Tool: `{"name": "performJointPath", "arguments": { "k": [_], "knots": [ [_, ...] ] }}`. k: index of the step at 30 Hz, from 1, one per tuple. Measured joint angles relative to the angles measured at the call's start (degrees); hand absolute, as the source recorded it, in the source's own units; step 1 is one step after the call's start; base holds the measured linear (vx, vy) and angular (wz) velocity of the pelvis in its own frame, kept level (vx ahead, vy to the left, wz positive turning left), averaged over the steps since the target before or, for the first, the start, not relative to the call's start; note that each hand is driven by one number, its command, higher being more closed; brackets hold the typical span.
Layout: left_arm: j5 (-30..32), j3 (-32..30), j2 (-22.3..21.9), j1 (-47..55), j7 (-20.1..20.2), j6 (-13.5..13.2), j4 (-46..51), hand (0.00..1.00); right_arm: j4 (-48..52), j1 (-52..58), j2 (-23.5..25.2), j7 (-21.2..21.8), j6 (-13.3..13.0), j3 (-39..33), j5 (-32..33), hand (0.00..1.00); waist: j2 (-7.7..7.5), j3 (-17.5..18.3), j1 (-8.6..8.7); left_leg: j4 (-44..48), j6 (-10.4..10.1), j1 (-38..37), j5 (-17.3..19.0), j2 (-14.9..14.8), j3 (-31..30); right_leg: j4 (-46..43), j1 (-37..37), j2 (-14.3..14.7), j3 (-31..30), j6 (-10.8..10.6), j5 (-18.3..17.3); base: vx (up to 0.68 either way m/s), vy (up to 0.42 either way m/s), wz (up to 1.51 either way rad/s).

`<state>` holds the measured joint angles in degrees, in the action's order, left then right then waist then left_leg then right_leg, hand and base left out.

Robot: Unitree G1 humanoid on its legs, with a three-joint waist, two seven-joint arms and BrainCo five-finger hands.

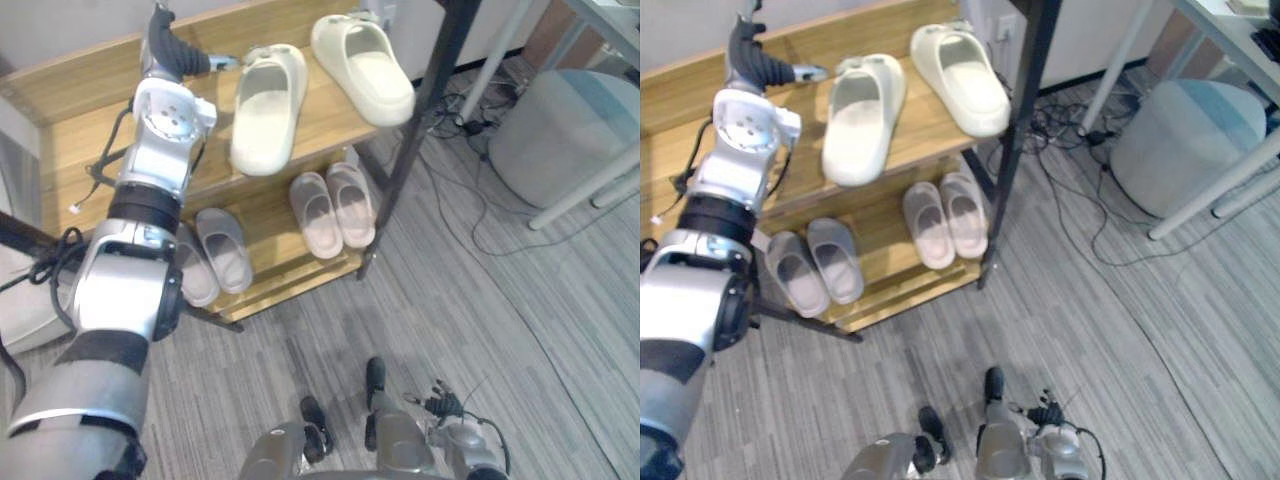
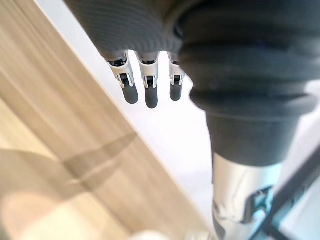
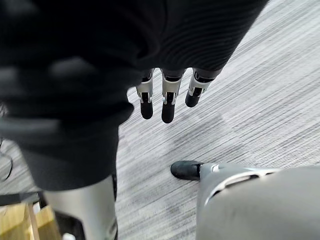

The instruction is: Organize the slippers on the shoe rack

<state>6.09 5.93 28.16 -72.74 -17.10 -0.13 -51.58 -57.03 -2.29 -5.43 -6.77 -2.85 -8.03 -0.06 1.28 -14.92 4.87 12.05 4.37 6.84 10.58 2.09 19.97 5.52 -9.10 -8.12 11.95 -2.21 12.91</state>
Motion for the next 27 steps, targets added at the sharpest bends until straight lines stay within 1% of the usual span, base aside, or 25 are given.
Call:
{"name": "performJointPath", "arguments": {
  "k": [1,2,4,8,10,12,13,14,16,17,18,19,22,27],
  "knots": [
    [-0.34,-0.09,-0.09,0.31,-0.11,-0.03,0.36,0.0,-0.03,0.0,-0.01,-0.01,0.0,0.01,0.0,0.0,0.01,0.0,-0.06,-0.05,-0.02,-0.09,-0.06,0.0,-0.13,0.0,0.12,0.0,0.11,0.01,-0.03,0.03,-0.016,0.2],
    [-2.18,-0.75,-0.77,2.23,-0.48,-0.42,2.2,0.0,-0.27,0.04,-0.09,-0.03,0.13,0.31,0.0,0.0,0.02,0.01,-0.62,-0.47,-0.23,-0.71,-0.34,0.0,-0.55,0.0,0.71,0.02,0.52,0.07,-0.29,0.02,-0.02,0.12],
    [-5.16,-1.9,-2.23,4.91,-0.83,-0.85,4.38,0.0,-0.4,0.07,-0.15,-0.02,0.29,0.51,0.0,0.0,0.28,0.2,-1.17,-1.6,-0.47,-1.23,-1.21,0.26,-1.95,-0.01,1.32,-0.06,1.76,0.3,-0.52,0.02,-0.028,0.25],
    [-10.05,-2.91,-4.11,9.12,-1.45,-1.81,6.64,0.0,-0.4,0.02,-0.21,-0.03,0.8,0.91,-0.01,0.0,0.63,0.49,-1.63,-4.36,-0.94,-2.58,-3.18,0.59,-3.59,0.02,2.32,-0.1,3.85,0.52,-0.74,0.03,-0.039,0.29],
    [-14.37,-3.87,-5.68,14.58,-1.44,-2.32,10.13,0.0,-0.44,0.12,-0.16,-0.05,1.22,1.06,0.0,0.0,1.2,0.92,-1.96,-6.2,-1.42,-4.59,-4.12,0.65,-5.13,0.04,4.23,0.05,5.74,0.55,-1.53,0.03,-0.037,0.24],
    [-15.73,-3.87,-6.62,17.1,-1.45,-2.81,12.08,0.0,-0.48,0.17,-0.16,-0.07,1.33,1.38,-0.01,0.0,1.5,1.14,-2.12,-7.12,-1.64,-5.27,-4.66,0.65,-5.88,0.05,4.82,0.11,6.48,0.64,-1.83,0.03,-0.038,0.27],
    [-17.65,-3.84,-7.85,20.14,-1.44,-3.49,14.27,0.0,-0.52,0.32,0.13,-0.1,1.65,1.54,-0.03,0.0,1.83,1.67,-2.55,-8.21,-1.91,-5.61,-5.48,0.61,-6.69,0.05,5.13,0.15,7.55,0.72,-2.1,0.02,-0.034,0.28],
    [-17.83,-3.84,-8.05,20.58,-1.43,-3.53,14.57,0.0,-0.51,0.36,0.23,-0.11,1.72,1.55,-0.03,0.0,1.86,1.7,-2.61,-8.34,-1.96,-5.64,-5.58,0.6,-6.81,0.05,5.16,0.17,7.73,0.74,-2.13,0.03,-0.032,0.25],
    [-20.13,-3.63,-9.41,23.27,-1.37,-3.84,16.31,0.0,-0.46,0.42,0.39,-0.14,2.01,1.65,-0.06,0.0,1.98,1.78,-3.35,-9.52,-2.2,-5.95,-6.51,0.6,-8.13,0.06,5.39,0.27,8.7,0.81,-2.2,0.03,-0.026,0.23],
    [-21.6,-2.88,-10.05,24.65,-1.31,-4.17,17.42,0.0,-0.46,0.55,0.52,-0.22,2.17,1.7,-0.03,0.0,1.96,1.79,-3.39,-9.87,-2.3,-6.08,-6.91,0.58,-8.78,0.08,5.66,0.27,9.43,0.85,-2.3,0.02,-0.019,0.29],
    [-22.07,-2.39,-10.25,25.14,-1.27,-4.21,17.8,0.0,-0.46,0.57,0.52,-0.28,2.21,1.7,-0.03,0.0,1.96,1.79,-3.42,-9.92,-2.29,-6.13,-7.02,0.58,-9.07,0.08,5.83,0.27,9.64,0.84,-2.36,0.04,-0.013,0.35],
    [-23.16,-0.45,-11.44,26.54,-0.92,-4.27,18.64,0.0,-0.49,0.68,0.53,-0.5,2.58,1.83,-0.07,0.0,1.96,1.79,-3.63,-9.97,-2.42,-6.63,-7.19,0.49,-9.87,0.08,6.81,0.27,10.46,0.59,-2.61,0.03,-0.004,0.26],
    [-23.63,0.36,-12.75,27.44,0.05,-4.27,18.66,0.0,-0.49,0.91,0.53,-0.61,2.87,2.63,-0.09,0.0,1.84,2.38,-3.91,-10.29,-2.46,-7.04,-7.17,0.54,-11.16,0.09,7.65,0.21,11.69,0.31,-2.97,0.03,0.008,0.22],
    [-23.64,0.72,-13.61,27.81,0.88,-4.27,18.67,0.0,-0.49,0.99,0.47,-0.82,3.19,3.78,-0.12,0.0,1.68,2.66,-3.94,-11.15,-2.9,-7.4,-7.59,0.54,-12.03,0.09,8.12,0.17,12.83,0.17,-3.16,0.04,0.018,0.14]
  ]
}}
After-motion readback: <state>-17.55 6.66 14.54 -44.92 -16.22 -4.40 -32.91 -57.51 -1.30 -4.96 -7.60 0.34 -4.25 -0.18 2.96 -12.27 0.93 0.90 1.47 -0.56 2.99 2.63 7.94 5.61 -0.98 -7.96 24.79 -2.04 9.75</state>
